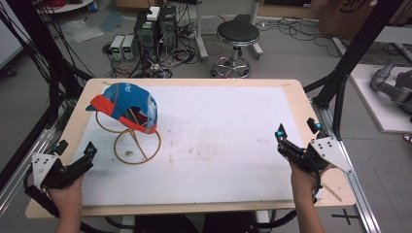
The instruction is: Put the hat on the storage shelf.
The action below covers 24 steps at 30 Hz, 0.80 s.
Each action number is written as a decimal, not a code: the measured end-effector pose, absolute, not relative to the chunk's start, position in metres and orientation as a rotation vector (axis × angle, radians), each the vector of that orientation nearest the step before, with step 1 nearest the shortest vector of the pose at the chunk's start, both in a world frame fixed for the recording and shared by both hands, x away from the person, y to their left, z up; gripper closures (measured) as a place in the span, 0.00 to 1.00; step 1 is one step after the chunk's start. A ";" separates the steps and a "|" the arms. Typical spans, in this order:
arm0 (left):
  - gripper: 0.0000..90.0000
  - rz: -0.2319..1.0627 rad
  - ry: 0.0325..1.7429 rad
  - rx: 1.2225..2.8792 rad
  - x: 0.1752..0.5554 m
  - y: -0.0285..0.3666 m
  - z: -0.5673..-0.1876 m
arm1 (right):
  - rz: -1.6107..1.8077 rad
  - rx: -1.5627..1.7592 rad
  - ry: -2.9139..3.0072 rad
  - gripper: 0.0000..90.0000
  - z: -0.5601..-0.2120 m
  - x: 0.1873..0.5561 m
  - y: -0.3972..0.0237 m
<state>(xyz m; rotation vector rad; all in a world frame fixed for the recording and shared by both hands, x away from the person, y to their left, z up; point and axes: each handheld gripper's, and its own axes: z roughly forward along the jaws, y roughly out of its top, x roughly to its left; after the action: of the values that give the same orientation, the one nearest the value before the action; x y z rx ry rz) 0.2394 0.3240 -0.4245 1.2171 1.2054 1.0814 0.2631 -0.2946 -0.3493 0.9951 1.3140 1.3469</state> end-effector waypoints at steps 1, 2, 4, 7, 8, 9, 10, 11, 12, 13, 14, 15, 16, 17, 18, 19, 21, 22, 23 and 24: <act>0.17 1.080 1.205 1.215 0.240 0.324 -0.424 | 1.334 0.991 1.324 0.14 -0.353 0.263 -0.296; 0.17 1.080 1.204 1.215 0.240 0.324 -0.424 | 1.321 1.002 1.328 0.14 -0.357 0.262 -0.297; 0.17 1.079 1.204 1.215 0.240 0.323 -0.424 | 1.302 1.004 1.341 0.14 -0.365 0.263 -0.300; 0.17 1.079 1.205 1.218 0.240 0.323 -0.424 | 1.288 1.029 1.346 0.14 -0.376 0.263 -0.305; 0.17 1.080 1.204 1.218 0.240 0.323 -0.424 | 1.286 1.040 1.343 0.14 -0.379 0.263 -0.308; 0.17 1.079 1.203 1.216 0.240 0.323 -0.424 | 1.287 1.050 1.344 0.14 -0.381 0.263 -0.309; 0.17 1.079 1.202 1.216 0.240 0.323 -0.424 | 1.287 1.061 1.338 0.14 -0.383 0.264 -0.310; 0.17 1.079 1.202 1.215 0.240 0.323 -0.424 | 1.289 1.069 1.332 0.14 -0.385 0.264 -0.311; 0.17 1.080 1.202 1.214 0.240 0.322 -0.424 | 1.290 1.078 1.329 0.14 -0.387 0.265 -0.313; 0.17 1.080 1.202 1.214 0.240 0.323 -0.424 | 1.290 1.079 1.327 0.14 -0.388 0.265 -0.314; 0.17 1.080 1.202 1.214 0.240 0.323 -0.424 | 1.289 1.083 1.328 0.14 -0.389 0.266 -0.314; 0.17 1.079 1.201 1.214 0.240 0.323 -0.424 | 1.291 1.087 1.327 0.14 -0.390 0.266 -0.314; 0.17 1.079 1.201 1.215 0.240 0.323 -0.424 | 1.292 1.090 1.325 0.14 -0.390 0.265 -0.314; 0.17 1.079 1.201 1.215 0.240 0.323 -0.424 | 1.292 1.086 1.324 0.14 -0.390 0.265 -0.313; 0.17 1.079 1.201 1.215 0.240 0.322 -0.424 | 1.292 1.087 1.324 0.14 -0.390 0.265 -0.313; 0.17 1.082 1.200 1.216 0.240 0.322 -0.424 | 1.294 1.088 1.325 0.14 -0.390 0.265 -0.313; 0.17 1.081 1.199 1.220 0.241 0.322 -0.424 | 1.299 1.086 1.321 0.14 -0.390 0.265 -0.313; 0.17 1.080 1.199 1.219 0.241 0.322 -0.424 | 1.301 1.089 1.320 0.14 -0.390 0.265 -0.312; 0.17 1.079 1.200 1.218 0.242 0.321 -0.425 | 1.302 1.087 1.318 0.14 -0.390 0.265 -0.313; 0.17 1.076 1.201 1.222 0.242 0.321 -0.425 | 1.301 1.082 1.318 0.14 -0.390 0.265 -0.313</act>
<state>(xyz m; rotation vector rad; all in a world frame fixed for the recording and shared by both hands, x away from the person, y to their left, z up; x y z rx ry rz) 0.2420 0.3213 -0.4247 1.2218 1.2007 1.0764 0.2650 -0.3133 -0.3900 1.0817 1.3181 1.3015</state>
